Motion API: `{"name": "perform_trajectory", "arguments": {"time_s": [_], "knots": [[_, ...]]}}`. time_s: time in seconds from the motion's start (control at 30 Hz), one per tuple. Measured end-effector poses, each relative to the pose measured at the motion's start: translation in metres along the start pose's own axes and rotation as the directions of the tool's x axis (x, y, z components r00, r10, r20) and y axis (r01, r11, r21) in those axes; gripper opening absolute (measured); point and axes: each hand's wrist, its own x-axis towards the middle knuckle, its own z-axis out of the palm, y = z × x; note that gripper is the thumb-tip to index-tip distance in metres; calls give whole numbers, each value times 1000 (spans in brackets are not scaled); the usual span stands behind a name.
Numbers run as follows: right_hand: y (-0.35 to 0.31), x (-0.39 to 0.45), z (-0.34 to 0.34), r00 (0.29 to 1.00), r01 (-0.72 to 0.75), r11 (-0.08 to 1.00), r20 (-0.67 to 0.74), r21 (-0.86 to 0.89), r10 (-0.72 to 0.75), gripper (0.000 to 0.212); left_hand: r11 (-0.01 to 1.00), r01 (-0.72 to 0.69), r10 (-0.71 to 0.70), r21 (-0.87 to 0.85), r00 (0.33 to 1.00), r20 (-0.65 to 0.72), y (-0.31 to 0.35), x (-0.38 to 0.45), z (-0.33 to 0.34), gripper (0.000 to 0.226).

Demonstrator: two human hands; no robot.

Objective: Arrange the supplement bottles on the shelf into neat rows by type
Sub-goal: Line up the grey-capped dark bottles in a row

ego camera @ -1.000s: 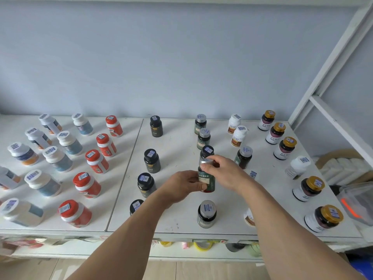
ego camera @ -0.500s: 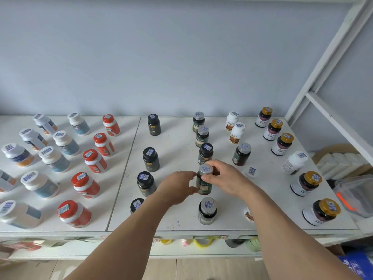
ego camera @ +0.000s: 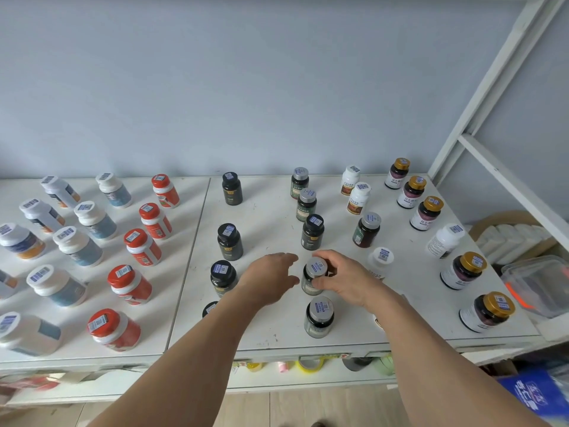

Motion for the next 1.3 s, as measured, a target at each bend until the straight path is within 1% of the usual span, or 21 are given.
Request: {"name": "perform_trajectory", "arguments": {"time_s": [0.07,0.1,0.13,0.2,0.27,0.33,0.43,0.57,0.67,0.73,0.8,0.9,0.97,1.07,1.1,1.2,1.3], "knots": [[-4,1,-3,1000,0,1000,21,26,-1,66,1000,2,-2,0,1000,-9,0,3,-3,52],[-8,3,-5,1000,7,999,17,51,-8,65,1000,5,-5,-3,1000,-13,-1,5,-5,52],[-11,6,-8,1000,17,996,-4,83,-17,61,1000,9,-9,-10,1000,-15,0,7,-7,52],[-18,15,-17,995,41,994,-95,101,-31,52,999,26,-26,-27,1000,-14,0,12,-11,51],[-25,28,-28,981,47,998,-190,37,-39,50,998,48,-49,-43,999,-19,1,17,-15,52],[-30,43,-36,975,30,998,-218,-55,-42,54,995,69,-71,-65,997,-20,2,25,-18,52],[-34,64,-43,982,13,987,-184,-162,-43,62,984,126,-129,-127,992,-16,1,38,-17,54],[-36,87,-46,994,33,973,-94,-228,-56,70,965,193,-196,-175,981,-1,2,56,-13,57],[-36,96,-49,995,51,964,-68,-259,-71,60,937,233,-238,-261,971,11,1,68,-8,62],[-35,97,-51,994,66,964,-66,-259,-86,54,928,237,-241,-288,970,22,1,72,-7,66],[-37,95,-55,995,76,964,-40,-256,-89,52,914,237,-236,-329,971,44,3,74,-6,70],[-45,92,-63,996,88,970,-10,-227,-93,53,864,245,-230,-440,969,89,3,78,-8,74],[-52,91,-67,995,97,974,6,-205,-98,48,829,237,-212,-506,971,109,3,79,-9,64],[-58,91,-70,996,87,983,4,-159,-87,37,765,237,-180,-599,971,155,3,80,-11,36],[-58,92,-70,996,84,986,-1,-145,-85,35,737,240,-167,-632,970,175,3,80,-11,31],[-56,94,-69,998,55,994,-32,-99,-59,31,667,249,-129,-702,967,220,2,79,-13,31],[-52,96,-67,998,24,999,-49,-40,-26,33,634,265,-118,-727,962,247,1,77,-16,35]]}}
